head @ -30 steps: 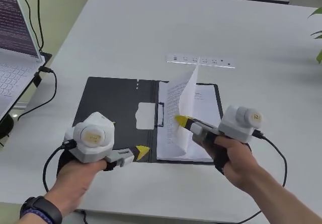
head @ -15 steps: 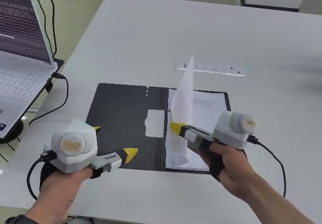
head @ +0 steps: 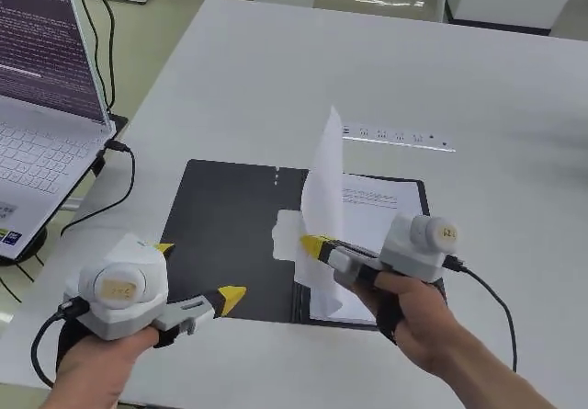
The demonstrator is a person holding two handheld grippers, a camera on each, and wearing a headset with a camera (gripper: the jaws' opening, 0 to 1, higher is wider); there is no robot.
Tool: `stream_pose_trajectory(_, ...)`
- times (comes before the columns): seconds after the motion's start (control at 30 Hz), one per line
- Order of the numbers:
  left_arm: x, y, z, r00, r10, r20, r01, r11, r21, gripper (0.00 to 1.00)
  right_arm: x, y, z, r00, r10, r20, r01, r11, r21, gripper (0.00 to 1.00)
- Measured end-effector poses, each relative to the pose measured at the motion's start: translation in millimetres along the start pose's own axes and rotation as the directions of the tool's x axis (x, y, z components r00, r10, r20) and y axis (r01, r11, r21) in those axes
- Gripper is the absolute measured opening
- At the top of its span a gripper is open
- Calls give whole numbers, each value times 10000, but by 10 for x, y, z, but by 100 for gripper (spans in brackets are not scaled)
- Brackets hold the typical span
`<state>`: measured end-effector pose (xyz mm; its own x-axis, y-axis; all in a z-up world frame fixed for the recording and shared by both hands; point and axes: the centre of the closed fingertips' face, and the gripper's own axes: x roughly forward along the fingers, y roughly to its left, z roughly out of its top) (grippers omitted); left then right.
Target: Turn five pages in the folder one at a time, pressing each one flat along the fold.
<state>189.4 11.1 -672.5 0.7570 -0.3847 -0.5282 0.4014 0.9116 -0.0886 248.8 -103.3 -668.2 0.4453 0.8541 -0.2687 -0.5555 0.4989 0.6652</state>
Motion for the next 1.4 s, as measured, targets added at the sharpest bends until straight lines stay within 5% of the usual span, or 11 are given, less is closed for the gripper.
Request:
stream_pose_trajectory(0.33,-93,111,-115,9999,20,-134,-20,10000,19,73,204,91,-111,9992,152,-366,-153,9999,-14,0)
stream_pose_trajectory(0.67,-118,88,-196,9996,-167,-235,172,9996,229,73,433,194,-218,9965,388,-742,-394,9992,-64,0)
stream_pose_trajectory(1.2,-263,313,-262,9996,231,-188,-232,9997,-87,73,874,241,-582,9821,583,-1794,-578,9983,78,0)
stream_pose_trajectory(1.4,-283,363,-314,9990,331,-289,-338,9992,-228,73,979,142,-730,9713,300,-2360,-317,9995,-32,0)
